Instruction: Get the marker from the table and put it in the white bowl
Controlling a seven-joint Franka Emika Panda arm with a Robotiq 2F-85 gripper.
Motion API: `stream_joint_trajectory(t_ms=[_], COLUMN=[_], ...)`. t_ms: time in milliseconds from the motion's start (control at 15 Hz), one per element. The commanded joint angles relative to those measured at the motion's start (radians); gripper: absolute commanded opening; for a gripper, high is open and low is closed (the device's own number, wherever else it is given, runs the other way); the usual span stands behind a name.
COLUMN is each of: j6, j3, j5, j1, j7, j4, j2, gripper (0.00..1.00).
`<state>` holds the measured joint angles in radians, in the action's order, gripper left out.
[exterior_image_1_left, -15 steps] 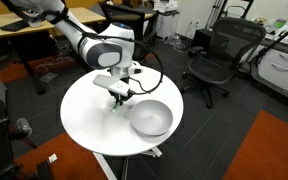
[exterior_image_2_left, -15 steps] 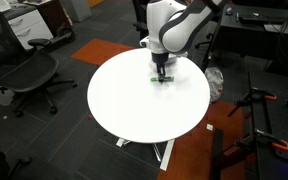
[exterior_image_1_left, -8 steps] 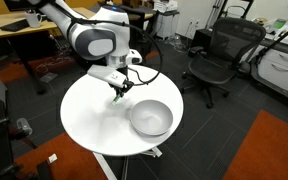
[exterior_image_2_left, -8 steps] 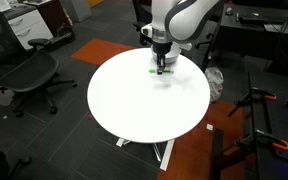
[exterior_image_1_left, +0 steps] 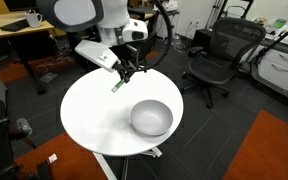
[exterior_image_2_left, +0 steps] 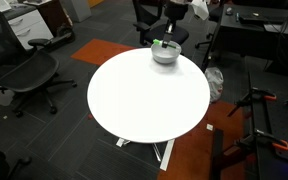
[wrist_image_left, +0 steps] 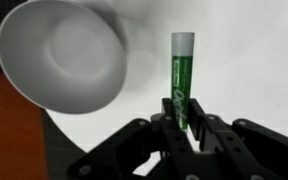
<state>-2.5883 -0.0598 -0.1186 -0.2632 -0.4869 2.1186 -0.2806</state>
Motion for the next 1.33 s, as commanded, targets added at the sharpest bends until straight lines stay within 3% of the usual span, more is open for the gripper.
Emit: stream_joint_trajectory(t_ms=[0,400,800,1133,1267], j6=[0.035,0.100,0.125,0.106,0.104], j3=[0.044,0.137,0.139,0.130,0.127], j5=[-0.072,-0.083,-0.072,-0.072,-0.071], j1=[-0.012,-0.014,-0.026,-0.044,-0.050], j7=[0.020,0.171,0.248,0.269,0.270], j4=[-0.010,-0.174,-0.344,-0.406,-0.421], j2=[0.057,-0.067,-0.261,-0.359,-0.379], gripper=[0.05,0.05,0.05,0.05,0.45])
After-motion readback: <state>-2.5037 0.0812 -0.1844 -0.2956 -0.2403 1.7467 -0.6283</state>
